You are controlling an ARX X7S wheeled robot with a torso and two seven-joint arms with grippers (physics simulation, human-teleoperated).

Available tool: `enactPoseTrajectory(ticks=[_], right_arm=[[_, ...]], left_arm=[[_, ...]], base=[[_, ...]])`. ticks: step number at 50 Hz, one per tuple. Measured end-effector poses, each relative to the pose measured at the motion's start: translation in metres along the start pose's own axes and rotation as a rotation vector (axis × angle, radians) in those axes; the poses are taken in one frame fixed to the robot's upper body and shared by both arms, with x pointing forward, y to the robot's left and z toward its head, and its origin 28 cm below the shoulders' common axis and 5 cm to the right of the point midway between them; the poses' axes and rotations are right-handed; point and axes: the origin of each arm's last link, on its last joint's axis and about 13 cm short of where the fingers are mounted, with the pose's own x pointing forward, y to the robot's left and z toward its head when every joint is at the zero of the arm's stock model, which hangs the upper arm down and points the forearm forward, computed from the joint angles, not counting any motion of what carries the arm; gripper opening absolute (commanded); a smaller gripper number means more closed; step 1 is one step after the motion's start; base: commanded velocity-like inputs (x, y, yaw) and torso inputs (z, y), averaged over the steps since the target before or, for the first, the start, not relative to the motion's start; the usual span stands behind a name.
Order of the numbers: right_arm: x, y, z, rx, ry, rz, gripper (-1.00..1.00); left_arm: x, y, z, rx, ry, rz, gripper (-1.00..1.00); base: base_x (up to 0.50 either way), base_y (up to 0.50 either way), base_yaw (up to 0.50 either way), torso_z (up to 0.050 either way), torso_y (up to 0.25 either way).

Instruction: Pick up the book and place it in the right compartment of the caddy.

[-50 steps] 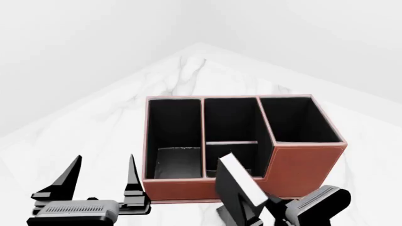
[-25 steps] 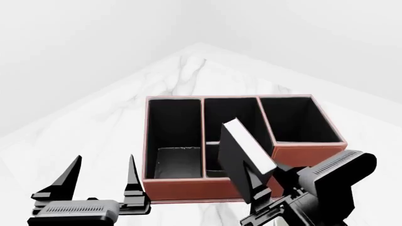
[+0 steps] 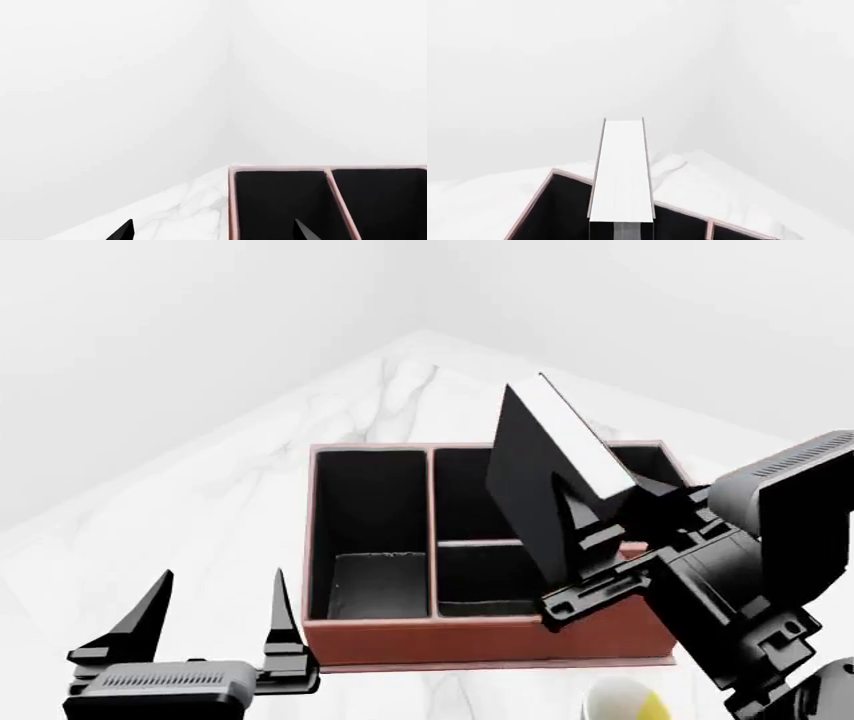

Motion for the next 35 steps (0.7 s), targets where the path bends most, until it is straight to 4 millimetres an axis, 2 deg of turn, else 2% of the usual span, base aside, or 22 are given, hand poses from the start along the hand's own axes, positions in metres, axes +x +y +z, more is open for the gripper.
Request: enactPoseTrajectory(ticks=[17,35], right_arm=[[0.016,-0.019,0.031,0.022,-0.047,-0.082,-1.00],[0.031,-0.034,0.050,0.044,-0.044,-0.180,-1.00]], left_arm=[[0.000,-0.001,-0.001,0.005,0.004,-0.002,1.00],[0.000,-0.001,0.000,0.005,0.005,-0.003,1.00]], base=[[0.00,0.00,0.00,0.000,0.001],[0.00,0.00,0.00,0.001,0.001]])
